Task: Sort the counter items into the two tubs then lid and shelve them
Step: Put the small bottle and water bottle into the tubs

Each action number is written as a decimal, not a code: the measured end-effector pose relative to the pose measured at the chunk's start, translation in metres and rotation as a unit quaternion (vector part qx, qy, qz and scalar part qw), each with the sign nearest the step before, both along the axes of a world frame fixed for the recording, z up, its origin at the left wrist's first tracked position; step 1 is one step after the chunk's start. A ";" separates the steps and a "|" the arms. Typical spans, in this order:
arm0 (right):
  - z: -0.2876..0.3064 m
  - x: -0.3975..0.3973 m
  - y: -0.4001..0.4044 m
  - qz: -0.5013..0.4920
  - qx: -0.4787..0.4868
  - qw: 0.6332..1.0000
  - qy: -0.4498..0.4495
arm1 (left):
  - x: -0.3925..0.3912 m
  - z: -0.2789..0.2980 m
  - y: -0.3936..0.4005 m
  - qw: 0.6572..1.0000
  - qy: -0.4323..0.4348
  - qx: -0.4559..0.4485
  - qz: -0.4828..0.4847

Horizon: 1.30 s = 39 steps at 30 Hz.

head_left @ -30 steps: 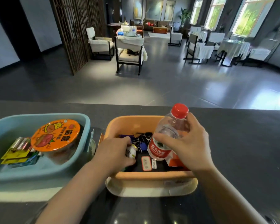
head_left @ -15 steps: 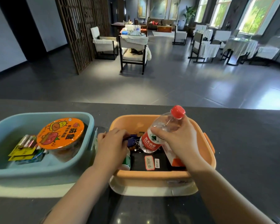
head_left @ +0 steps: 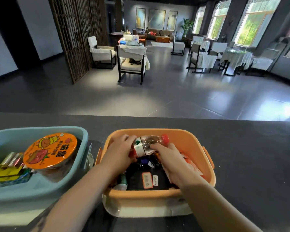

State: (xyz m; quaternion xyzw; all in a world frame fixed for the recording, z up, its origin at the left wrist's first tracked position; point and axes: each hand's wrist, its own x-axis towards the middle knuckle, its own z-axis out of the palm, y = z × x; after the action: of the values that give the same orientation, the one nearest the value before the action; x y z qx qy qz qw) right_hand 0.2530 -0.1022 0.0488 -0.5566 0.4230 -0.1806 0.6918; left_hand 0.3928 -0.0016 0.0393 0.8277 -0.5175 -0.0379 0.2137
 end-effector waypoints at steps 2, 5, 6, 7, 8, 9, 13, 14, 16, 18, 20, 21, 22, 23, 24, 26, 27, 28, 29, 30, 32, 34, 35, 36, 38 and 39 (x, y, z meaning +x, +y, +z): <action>0.001 -0.011 0.003 0.039 -0.135 0.990 0.033 | 0.002 -0.003 -0.003 1.000 -0.013 -0.013 0.008; -0.002 -0.024 0.007 0.129 -0.322 0.932 0.105 | -0.001 -0.006 -0.006 0.999 -0.044 -0.005 0.024; -0.003 -0.027 0.008 0.141 -0.376 0.906 0.131 | -0.002 -0.006 -0.006 0.998 -0.047 -0.005 0.028; -0.005 -0.030 0.008 0.146 -0.421 0.882 0.156 | -0.004 -0.006 -0.006 0.998 -0.049 -0.011 0.032; -0.006 -0.032 0.009 0.144 -0.450 0.864 0.176 | -0.006 -0.005 -0.005 0.998 -0.052 -0.024 0.034; -0.007 -0.034 0.008 0.139 -0.465 0.854 0.188 | -0.008 -0.004 -0.004 0.997 -0.058 -0.040 0.032; -0.004 -0.035 0.007 0.122 -0.491 0.841 0.193 | -0.014 -0.001 0.002 0.994 -0.074 -0.071 0.023; -0.003 -0.035 0.006 0.118 -0.496 0.837 0.196 | -0.016 0.000 0.003 0.995 -0.072 -0.067 0.022; 0.001 -0.038 0.007 0.106 -0.503 0.833 0.202 | -0.018 0.002 0.005 0.997 -0.065 -0.040 0.015; 0.006 -0.043 0.009 0.092 -0.507 0.831 0.210 | -0.020 0.007 0.008 0.999 -0.052 -0.007 0.009; 0.012 -0.054 0.012 0.078 -0.518 0.823 0.222 | -0.026 0.016 0.009 0.999 -0.038 -0.013 0.011; 0.015 -0.060 0.013 0.070 -0.525 0.816 0.230 | -0.032 0.021 0.009 0.999 -0.032 -0.031 0.008; 0.018 -0.068 0.014 0.062 -0.532 0.810 0.239 | -0.040 0.027 0.007 0.998 -0.027 -0.050 0.001; 0.022 -0.078 0.016 0.053 -0.535 0.806 0.248 | -0.051 0.031 0.003 0.998 -0.023 -0.064 -0.012; 0.026 -0.089 0.018 0.044 -0.536 0.803 0.256 | -0.064 0.035 -0.001 0.997 -0.018 -0.076 -0.029; 0.036 -0.118 0.021 0.024 -0.544 0.795 0.267 | -0.092 0.040 -0.013 0.994 -0.009 -0.090 -0.068; 0.040 -0.136 0.022 0.013 -0.554 0.786 0.273 | -0.107 0.041 -0.019 0.991 -0.004 -0.094 -0.090; 0.044 -0.156 0.023 0.001 -0.564 0.776 0.283 | -0.124 0.041 -0.026 0.988 0.001 -0.100 -0.115; 0.047 -0.178 0.024 -0.014 -0.567 0.767 0.300 | -0.141 0.039 -0.033 0.984 0.010 -0.108 -0.140; 0.047 -0.201 0.025 -0.033 -0.562 0.762 0.319 | -0.159 0.036 -0.038 0.979 0.024 -0.116 -0.163; 0.044 -0.250 0.028 -0.082 -0.532 0.765 0.352 | -0.200 0.025 -0.044 0.971 0.046 -0.116 -0.204; 0.038 -0.303 0.034 -0.124 -0.495 0.772 0.379 | -0.244 0.012 -0.050 0.963 0.051 -0.099 -0.247; 0.034 -0.330 0.037 -0.141 -0.479 0.773 0.392 | -0.267 0.007 -0.053 0.958 0.054 -0.091 -0.267; 0.031 -0.357 0.041 -0.159 -0.464 0.773 0.403 | -0.291 0.003 -0.055 0.953 0.055 -0.085 -0.286; 0.026 -0.409 0.050 -0.208 -0.444 0.767 0.414 | -0.340 0.001 -0.061 0.944 0.046 -0.081 -0.317; 0.023 -0.435 0.052 -0.230 -0.439 0.762 0.416 | -0.365 0.000 -0.065 0.940 0.039 -0.081 -0.329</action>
State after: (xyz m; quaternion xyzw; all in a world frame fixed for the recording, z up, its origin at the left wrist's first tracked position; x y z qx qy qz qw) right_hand -0.1817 -0.0498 0.0720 -0.7057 0.6594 -0.2509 0.0655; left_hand 0.0275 -0.0666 0.0398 0.5891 -0.7536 -0.0965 0.2752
